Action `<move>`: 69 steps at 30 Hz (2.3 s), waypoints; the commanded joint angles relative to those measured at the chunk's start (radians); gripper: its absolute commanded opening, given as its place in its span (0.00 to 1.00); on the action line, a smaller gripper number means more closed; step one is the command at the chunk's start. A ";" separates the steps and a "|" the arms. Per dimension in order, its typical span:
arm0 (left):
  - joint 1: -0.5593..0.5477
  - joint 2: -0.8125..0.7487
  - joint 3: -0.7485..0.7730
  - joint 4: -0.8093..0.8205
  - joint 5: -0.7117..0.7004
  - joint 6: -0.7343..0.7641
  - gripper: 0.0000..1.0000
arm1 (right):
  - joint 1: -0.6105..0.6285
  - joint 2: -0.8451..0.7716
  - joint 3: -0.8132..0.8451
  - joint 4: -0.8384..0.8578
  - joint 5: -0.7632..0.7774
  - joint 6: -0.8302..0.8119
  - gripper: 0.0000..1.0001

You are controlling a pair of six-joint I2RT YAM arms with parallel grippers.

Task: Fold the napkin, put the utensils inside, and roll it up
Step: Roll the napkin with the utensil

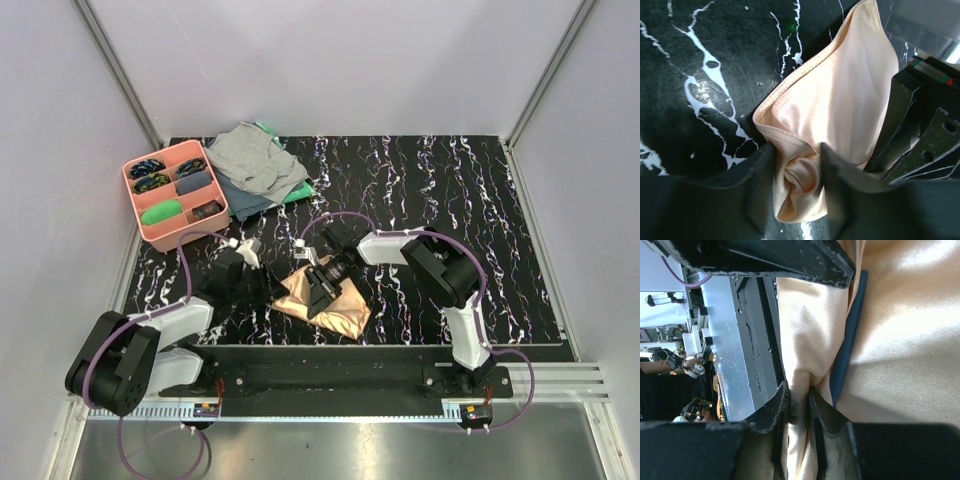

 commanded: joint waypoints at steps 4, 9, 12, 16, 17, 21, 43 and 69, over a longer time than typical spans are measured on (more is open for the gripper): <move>-0.002 0.010 0.018 0.007 0.051 0.041 0.09 | -0.031 0.008 0.033 -0.042 0.030 -0.027 0.26; -0.002 -0.009 0.036 -0.109 0.021 0.048 0.00 | -0.036 -0.064 0.069 -0.106 0.153 -0.015 0.45; -0.002 0.006 0.074 -0.211 -0.016 0.036 0.00 | -0.030 -0.144 0.078 -0.134 0.234 0.001 0.59; -0.002 0.037 0.122 -0.283 -0.022 0.016 0.00 | 0.062 -0.287 0.052 -0.140 0.470 -0.008 0.67; -0.002 0.042 0.127 -0.294 -0.024 0.012 0.00 | 0.094 -0.312 0.026 -0.116 0.556 -0.011 0.68; -0.001 0.080 0.156 -0.323 -0.016 0.007 0.00 | 0.266 -0.412 -0.109 0.045 1.059 -0.021 0.70; -0.002 0.109 0.193 -0.342 0.036 0.034 0.00 | 0.484 -0.276 -0.206 0.182 1.321 -0.160 0.43; -0.001 -0.386 -0.005 -0.250 -0.075 -0.024 0.73 | 0.128 -0.127 -0.091 0.039 0.287 -0.019 0.32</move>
